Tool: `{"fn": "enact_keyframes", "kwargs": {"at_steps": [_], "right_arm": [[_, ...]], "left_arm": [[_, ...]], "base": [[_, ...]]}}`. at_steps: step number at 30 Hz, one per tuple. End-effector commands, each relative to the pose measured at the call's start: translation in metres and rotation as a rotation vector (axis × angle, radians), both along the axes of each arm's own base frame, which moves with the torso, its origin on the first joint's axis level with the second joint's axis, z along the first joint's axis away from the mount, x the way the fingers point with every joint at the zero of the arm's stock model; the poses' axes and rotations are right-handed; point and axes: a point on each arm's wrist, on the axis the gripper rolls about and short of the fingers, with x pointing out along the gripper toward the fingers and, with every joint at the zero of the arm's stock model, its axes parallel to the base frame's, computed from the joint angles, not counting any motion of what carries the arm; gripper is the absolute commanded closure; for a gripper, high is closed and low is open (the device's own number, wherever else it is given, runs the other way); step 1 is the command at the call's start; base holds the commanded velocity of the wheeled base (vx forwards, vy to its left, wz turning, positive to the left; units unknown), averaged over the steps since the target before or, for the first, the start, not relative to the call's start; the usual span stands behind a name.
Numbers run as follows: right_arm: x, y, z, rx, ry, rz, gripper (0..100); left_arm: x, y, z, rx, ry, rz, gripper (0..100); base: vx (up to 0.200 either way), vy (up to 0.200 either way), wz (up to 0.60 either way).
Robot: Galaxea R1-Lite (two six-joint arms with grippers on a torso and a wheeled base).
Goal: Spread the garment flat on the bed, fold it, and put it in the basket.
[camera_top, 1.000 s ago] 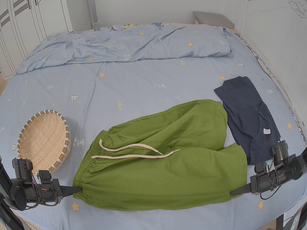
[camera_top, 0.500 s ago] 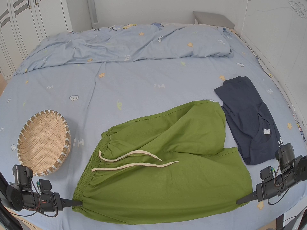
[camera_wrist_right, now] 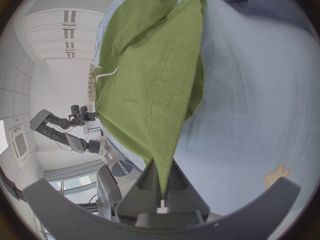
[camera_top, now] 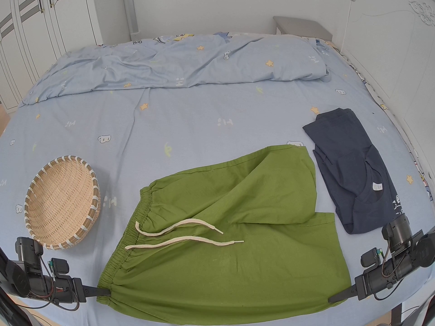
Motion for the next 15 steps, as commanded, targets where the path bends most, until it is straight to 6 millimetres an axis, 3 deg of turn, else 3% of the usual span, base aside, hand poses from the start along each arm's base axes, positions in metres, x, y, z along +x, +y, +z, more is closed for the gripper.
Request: {"fn": "enact_keyframes", "kwargs": {"at_steps": [1,15], "right_arm": [[-0.002,0.000,-0.006,-0.013,0.023,0.003,100],[-0.004,0.004,-0.021,-0.020,0.033,0.024,100]], "left_arm": [[-0.002,0.002,-0.001,0.009,0.007,0.003,100],[-0.003,0.004,-0.005,0.077,0.028,-0.013,100]], "base": [[0.000,0.000,0.00],[0.000,0.000,0.00]]}}
